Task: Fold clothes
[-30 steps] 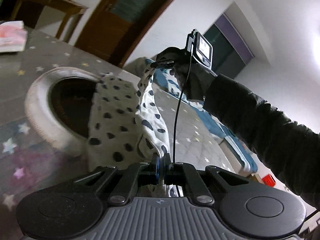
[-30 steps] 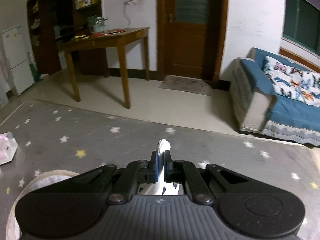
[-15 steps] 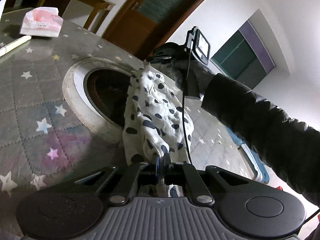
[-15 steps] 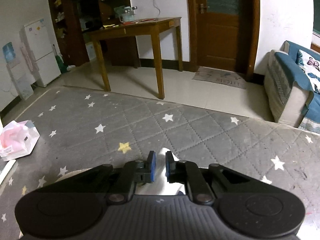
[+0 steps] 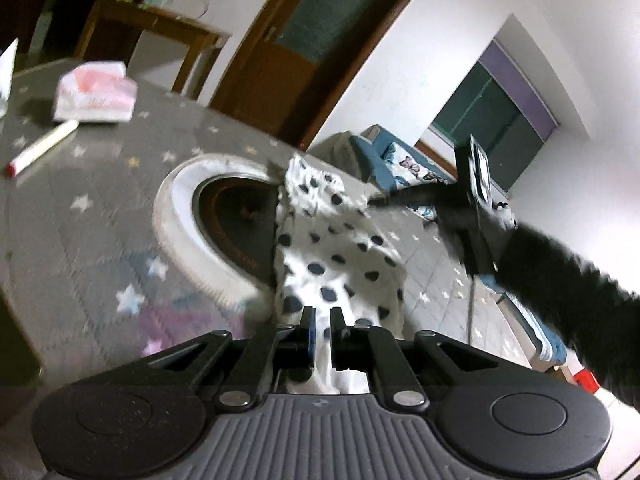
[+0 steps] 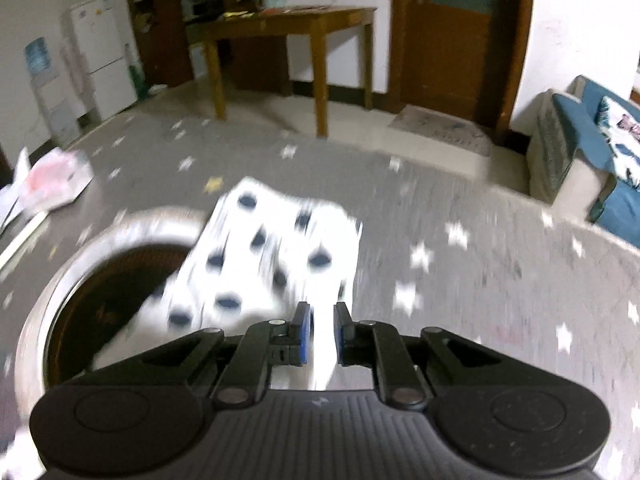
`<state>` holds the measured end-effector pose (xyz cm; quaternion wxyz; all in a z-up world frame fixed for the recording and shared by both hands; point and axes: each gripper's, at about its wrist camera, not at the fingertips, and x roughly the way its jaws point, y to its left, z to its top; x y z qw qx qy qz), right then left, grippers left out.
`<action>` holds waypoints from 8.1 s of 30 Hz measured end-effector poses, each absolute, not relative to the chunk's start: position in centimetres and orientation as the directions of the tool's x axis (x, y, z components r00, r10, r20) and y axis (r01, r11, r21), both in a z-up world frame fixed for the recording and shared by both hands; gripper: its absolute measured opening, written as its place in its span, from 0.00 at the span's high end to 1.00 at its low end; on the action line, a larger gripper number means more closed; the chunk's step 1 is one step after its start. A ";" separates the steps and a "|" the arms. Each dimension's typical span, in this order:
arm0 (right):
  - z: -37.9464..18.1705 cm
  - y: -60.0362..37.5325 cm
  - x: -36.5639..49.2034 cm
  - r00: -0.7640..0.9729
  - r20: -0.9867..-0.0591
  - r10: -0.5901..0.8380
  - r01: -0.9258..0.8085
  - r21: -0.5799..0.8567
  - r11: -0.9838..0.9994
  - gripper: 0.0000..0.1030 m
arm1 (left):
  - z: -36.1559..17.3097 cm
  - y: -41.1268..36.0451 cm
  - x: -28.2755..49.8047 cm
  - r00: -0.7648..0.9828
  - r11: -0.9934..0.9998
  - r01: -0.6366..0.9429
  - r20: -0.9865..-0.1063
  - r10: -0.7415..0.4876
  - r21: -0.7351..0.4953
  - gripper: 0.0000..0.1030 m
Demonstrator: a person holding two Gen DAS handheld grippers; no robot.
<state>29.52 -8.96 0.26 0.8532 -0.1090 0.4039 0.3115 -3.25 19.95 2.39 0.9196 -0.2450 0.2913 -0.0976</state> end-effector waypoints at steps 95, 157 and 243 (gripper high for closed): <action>-4.3 -4.6 33.2 0.541 -0.693 0.477 -0.616 0.059 0.785 0.80 | -2.6 14.9 7.4 0.678 0.896 0.015 -0.654 -0.336 -0.445 0.68; 5.4 -13.2 12.9 0.274 -0.494 0.825 -0.781 0.386 0.490 0.89 | 0.3 19.4 0.2 0.760 0.911 -0.173 -0.640 -0.118 -0.374 0.51; -0.2 -12.0 6.9 0.366 -0.659 0.657 -0.891 -0.045 0.451 0.58 | 0.1 12.0 -3.9 0.729 0.906 0.100 -0.590 -0.347 -0.411 0.53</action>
